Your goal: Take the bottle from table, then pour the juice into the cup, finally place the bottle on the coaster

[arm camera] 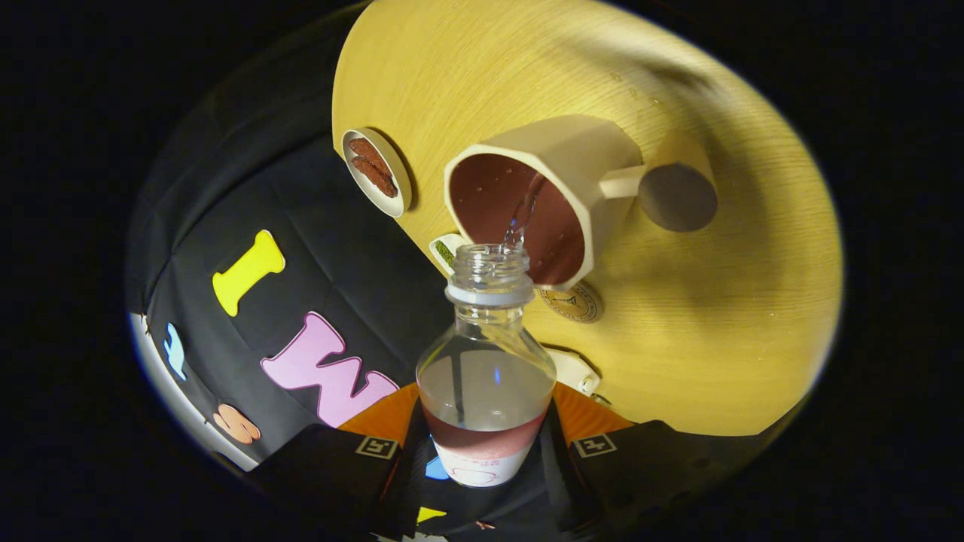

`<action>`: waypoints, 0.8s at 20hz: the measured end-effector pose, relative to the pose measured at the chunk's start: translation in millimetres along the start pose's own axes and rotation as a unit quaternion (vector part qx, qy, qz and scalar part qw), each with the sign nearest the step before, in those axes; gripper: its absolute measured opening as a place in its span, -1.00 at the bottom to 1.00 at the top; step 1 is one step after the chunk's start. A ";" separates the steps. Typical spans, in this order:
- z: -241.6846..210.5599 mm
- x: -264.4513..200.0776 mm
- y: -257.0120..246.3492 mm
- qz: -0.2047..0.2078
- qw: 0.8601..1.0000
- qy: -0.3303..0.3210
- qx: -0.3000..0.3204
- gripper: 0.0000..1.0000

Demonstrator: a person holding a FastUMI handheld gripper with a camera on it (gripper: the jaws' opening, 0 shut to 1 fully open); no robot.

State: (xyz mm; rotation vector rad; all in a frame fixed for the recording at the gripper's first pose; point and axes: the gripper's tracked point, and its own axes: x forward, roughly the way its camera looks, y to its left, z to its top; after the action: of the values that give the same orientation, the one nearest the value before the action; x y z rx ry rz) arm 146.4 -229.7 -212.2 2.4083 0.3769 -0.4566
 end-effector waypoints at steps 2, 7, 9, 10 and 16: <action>-0.2 0.9 3.4 0.002 1.000 0.002 0.015 0.37; -0.5 -1.7 16.8 0.015 0.998 0.008 0.057 0.37; -1.6 -1.9 21.4 0.017 0.997 0.012 0.070 0.37; -2.7 -1.4 22.8 0.016 0.997 0.016 0.077 0.37; -2.5 -0.2 32.1 0.028 0.994 0.025 0.106 0.37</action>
State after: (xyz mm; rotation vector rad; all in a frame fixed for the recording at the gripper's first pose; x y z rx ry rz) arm 158.9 -252.1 -192.7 2.6320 0.2946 -0.4314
